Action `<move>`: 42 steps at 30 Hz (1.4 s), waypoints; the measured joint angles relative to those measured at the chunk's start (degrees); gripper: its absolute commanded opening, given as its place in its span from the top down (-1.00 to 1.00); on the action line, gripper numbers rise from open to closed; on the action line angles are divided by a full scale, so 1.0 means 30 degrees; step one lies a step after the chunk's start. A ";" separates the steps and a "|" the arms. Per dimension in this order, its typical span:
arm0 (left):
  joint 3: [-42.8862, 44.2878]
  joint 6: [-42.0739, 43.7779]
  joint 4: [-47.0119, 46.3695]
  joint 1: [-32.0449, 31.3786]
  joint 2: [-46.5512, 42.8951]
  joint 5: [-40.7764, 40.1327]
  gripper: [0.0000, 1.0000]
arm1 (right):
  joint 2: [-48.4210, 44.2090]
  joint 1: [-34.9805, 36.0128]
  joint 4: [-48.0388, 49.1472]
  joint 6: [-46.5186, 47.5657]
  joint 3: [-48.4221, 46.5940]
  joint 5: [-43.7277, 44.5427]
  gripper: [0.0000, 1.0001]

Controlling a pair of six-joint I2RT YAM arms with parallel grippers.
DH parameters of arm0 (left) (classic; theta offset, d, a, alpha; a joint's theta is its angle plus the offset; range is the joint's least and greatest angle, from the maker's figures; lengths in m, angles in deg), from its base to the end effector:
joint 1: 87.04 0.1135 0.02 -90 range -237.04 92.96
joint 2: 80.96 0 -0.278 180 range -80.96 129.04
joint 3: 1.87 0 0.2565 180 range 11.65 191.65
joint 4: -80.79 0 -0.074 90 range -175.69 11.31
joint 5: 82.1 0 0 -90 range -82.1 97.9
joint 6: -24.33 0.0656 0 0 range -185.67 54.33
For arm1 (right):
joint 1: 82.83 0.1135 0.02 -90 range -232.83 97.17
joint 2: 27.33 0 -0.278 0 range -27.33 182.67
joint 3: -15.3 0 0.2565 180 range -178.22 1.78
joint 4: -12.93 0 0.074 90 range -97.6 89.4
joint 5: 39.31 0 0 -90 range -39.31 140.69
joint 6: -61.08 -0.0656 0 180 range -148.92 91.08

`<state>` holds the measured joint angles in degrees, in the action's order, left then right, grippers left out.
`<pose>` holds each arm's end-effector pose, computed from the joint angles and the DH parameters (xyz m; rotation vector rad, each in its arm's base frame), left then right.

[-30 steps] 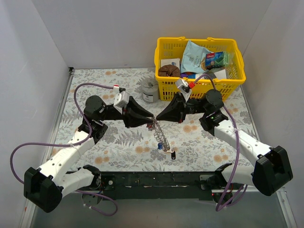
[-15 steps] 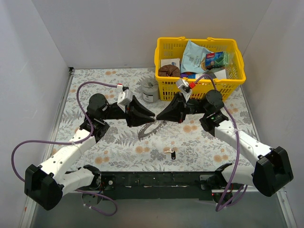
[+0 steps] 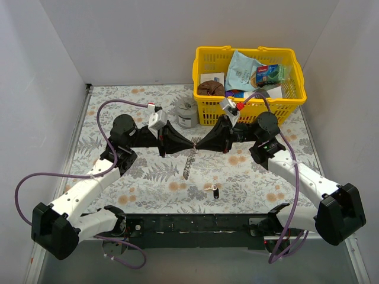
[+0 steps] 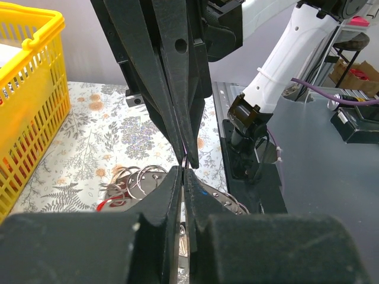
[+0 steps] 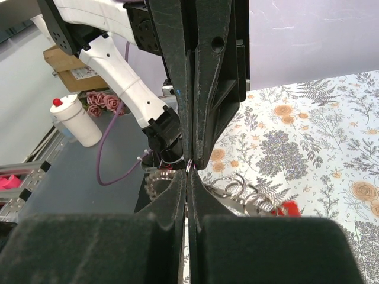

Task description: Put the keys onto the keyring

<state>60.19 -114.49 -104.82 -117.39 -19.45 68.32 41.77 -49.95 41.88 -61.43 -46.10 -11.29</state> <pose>0.1866 -0.1754 0.3717 0.7419 1.6879 -1.7921 0.1976 0.1967 0.3768 -1.0602 1.1996 1.5580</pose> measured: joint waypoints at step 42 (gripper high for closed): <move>1.2458 1.1752 2.2469 -0.2317 0.5829 -0.6557 1.00 | 0.0350 0.0452 -1.3289 0.9041 -0.4408 0.4240 -0.09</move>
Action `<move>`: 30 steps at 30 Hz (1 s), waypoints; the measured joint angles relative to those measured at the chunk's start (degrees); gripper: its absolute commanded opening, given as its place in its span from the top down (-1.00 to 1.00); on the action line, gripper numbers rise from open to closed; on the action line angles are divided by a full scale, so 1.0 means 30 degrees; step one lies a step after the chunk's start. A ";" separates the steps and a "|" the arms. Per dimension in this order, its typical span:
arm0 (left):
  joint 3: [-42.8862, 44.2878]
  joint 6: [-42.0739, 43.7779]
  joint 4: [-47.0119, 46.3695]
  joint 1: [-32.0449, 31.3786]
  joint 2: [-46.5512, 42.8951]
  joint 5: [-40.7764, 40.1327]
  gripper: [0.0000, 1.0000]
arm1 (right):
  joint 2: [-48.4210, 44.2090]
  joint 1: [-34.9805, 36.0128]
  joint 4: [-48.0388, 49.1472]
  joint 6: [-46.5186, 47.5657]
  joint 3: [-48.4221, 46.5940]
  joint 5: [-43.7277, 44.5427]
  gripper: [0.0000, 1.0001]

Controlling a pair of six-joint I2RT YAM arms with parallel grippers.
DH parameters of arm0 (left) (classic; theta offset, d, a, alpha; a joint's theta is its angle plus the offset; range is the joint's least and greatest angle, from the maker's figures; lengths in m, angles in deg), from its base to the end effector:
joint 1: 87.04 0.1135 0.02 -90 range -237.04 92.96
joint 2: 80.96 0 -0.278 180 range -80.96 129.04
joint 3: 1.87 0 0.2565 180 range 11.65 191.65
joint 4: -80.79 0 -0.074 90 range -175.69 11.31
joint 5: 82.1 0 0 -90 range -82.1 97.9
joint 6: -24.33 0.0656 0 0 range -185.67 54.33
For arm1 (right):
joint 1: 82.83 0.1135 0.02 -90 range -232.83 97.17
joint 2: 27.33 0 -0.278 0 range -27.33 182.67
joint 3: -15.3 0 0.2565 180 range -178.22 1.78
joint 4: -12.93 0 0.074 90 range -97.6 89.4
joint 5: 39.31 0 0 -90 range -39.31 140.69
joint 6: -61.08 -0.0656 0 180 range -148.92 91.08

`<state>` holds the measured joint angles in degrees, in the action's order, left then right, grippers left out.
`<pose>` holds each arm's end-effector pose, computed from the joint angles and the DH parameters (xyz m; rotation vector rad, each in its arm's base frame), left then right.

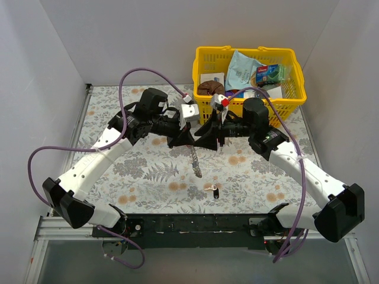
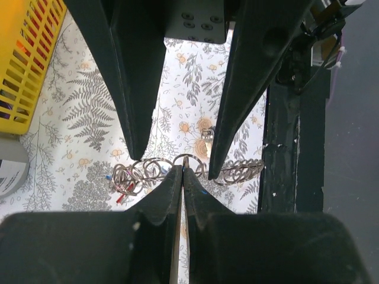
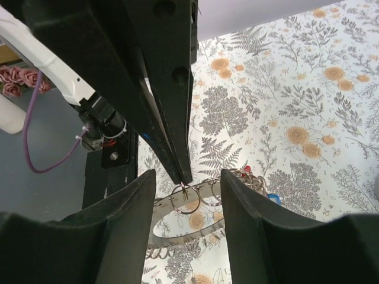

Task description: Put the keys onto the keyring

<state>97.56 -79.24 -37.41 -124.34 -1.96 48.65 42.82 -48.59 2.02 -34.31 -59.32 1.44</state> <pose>0.2128 -0.2160 0.3942 0.8774 2.2398 -1.2561 0.2179 0.2084 0.3819 -1.0753 1.4429 1.2225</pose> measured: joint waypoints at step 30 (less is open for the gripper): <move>0.0474 -0.1304 -0.1093 -0.0131 -0.0408 -0.0561 -0.16 | 0.0437 0.0452 -0.1297 0.0408 -0.0022 0.0321 0.97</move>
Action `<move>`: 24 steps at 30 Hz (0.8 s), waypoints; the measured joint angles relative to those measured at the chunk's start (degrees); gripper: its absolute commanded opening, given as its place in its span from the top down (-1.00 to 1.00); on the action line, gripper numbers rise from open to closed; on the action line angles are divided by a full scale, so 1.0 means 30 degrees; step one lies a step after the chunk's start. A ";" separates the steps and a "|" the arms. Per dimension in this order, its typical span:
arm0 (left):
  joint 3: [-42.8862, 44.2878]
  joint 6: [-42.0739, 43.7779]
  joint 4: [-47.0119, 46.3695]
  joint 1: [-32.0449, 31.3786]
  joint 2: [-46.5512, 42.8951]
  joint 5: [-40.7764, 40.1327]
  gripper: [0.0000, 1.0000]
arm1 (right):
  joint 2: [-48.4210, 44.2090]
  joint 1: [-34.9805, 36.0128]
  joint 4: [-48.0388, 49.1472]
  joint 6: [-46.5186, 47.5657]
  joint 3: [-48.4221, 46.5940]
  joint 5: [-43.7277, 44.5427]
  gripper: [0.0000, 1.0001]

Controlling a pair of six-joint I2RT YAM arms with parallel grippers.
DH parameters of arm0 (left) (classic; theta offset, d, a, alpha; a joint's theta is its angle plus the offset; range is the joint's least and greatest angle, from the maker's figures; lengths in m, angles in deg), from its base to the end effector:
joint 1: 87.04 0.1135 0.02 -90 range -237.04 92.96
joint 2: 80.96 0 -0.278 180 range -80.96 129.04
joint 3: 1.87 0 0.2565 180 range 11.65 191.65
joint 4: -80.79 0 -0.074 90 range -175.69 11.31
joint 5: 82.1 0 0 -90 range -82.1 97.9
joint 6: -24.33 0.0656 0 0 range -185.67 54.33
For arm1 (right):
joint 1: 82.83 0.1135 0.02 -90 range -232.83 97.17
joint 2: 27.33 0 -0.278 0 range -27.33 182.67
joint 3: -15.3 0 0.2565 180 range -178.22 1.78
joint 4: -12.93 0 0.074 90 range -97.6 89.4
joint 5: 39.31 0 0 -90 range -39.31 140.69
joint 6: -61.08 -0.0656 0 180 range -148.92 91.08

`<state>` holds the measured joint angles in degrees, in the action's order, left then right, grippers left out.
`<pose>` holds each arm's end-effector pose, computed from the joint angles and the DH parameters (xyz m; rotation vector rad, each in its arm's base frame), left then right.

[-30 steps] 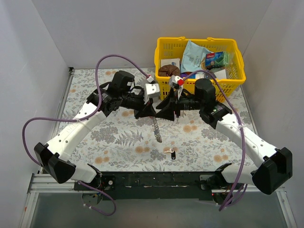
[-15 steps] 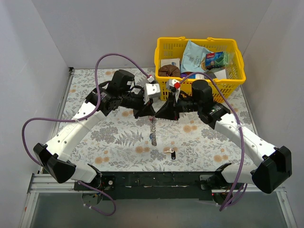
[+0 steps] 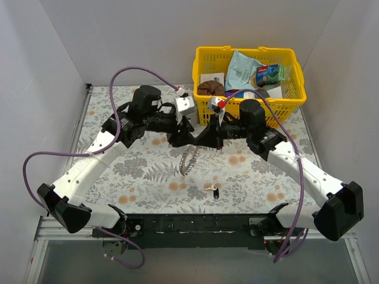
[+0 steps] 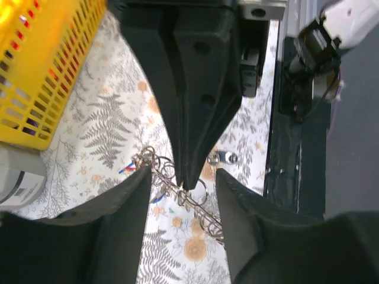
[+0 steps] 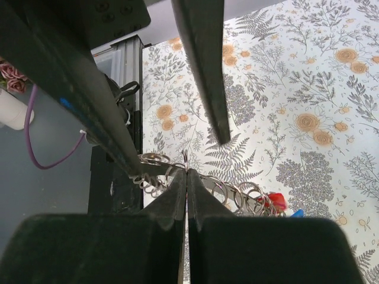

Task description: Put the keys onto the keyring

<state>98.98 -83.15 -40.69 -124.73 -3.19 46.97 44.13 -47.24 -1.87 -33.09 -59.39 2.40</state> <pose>0.2112 -0.2154 0.4133 0.8129 2.1773 -1.2649 0.2179 0.2161 0.3679 -1.0964 1.5201 1.2304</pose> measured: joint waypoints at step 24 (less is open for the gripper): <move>-1.1635 -1.3515 -2.1158 0.5085 -0.5690 0.7927 0.03 | -0.2696 0.0000 1.0156 -0.6091 0.3665 0.0984 0.97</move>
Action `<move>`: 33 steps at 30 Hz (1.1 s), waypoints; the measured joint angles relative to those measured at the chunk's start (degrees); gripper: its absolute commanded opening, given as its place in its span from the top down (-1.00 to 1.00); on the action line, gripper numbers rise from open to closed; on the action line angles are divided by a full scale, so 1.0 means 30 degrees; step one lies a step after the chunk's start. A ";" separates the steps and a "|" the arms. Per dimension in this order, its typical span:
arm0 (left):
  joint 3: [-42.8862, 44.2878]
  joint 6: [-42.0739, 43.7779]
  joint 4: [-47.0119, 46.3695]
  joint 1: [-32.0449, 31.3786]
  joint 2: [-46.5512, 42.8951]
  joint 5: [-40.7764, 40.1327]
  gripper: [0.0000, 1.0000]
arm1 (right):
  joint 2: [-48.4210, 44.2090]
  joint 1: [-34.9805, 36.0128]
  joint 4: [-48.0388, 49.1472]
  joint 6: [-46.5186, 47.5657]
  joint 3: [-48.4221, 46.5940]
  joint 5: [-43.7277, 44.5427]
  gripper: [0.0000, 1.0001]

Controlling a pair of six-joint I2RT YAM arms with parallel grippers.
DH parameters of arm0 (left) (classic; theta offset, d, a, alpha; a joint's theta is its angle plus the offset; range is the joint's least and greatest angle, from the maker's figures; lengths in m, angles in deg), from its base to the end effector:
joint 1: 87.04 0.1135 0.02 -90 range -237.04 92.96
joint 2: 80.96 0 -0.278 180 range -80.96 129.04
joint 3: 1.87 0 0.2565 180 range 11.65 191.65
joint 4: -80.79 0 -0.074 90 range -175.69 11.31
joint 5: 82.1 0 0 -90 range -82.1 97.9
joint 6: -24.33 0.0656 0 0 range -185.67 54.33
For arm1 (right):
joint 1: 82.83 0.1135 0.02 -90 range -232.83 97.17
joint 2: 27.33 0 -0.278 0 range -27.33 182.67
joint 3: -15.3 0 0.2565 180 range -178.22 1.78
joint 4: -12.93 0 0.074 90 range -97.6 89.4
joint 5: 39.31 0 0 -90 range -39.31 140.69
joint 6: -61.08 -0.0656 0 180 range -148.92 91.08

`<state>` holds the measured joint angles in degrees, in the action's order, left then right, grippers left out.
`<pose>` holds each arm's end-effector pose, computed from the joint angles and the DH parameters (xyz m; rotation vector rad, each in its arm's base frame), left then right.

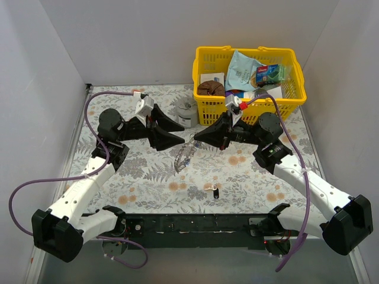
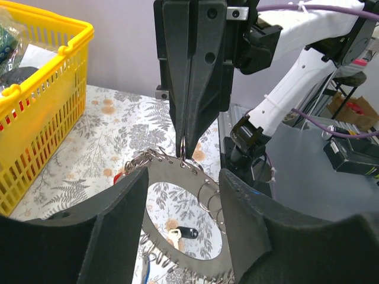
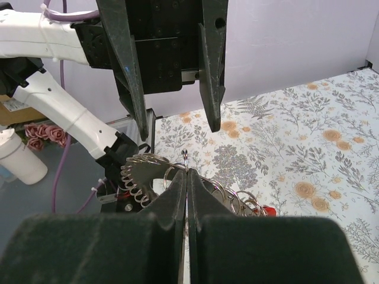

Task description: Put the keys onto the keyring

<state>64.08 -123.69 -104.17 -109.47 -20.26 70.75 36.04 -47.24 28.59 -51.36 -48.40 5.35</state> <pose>0.2011 -0.1462 0.3978 0.5716 1.7216 -1.8146 0.1903 0.1935 0.3966 -0.8811 1.2320 1.3365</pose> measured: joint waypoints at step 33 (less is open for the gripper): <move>0.0342 0.0160 -0.0452 -0.2062 0.1785 -0.1603 1.00 | 0.0007 -0.0109 -0.0415 0.0102 0.0044 0.0080 0.97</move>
<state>65.10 -123.21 -105.52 -115.66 -14.90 65.94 36.06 -47.57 27.35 -51.05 -48.26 5.59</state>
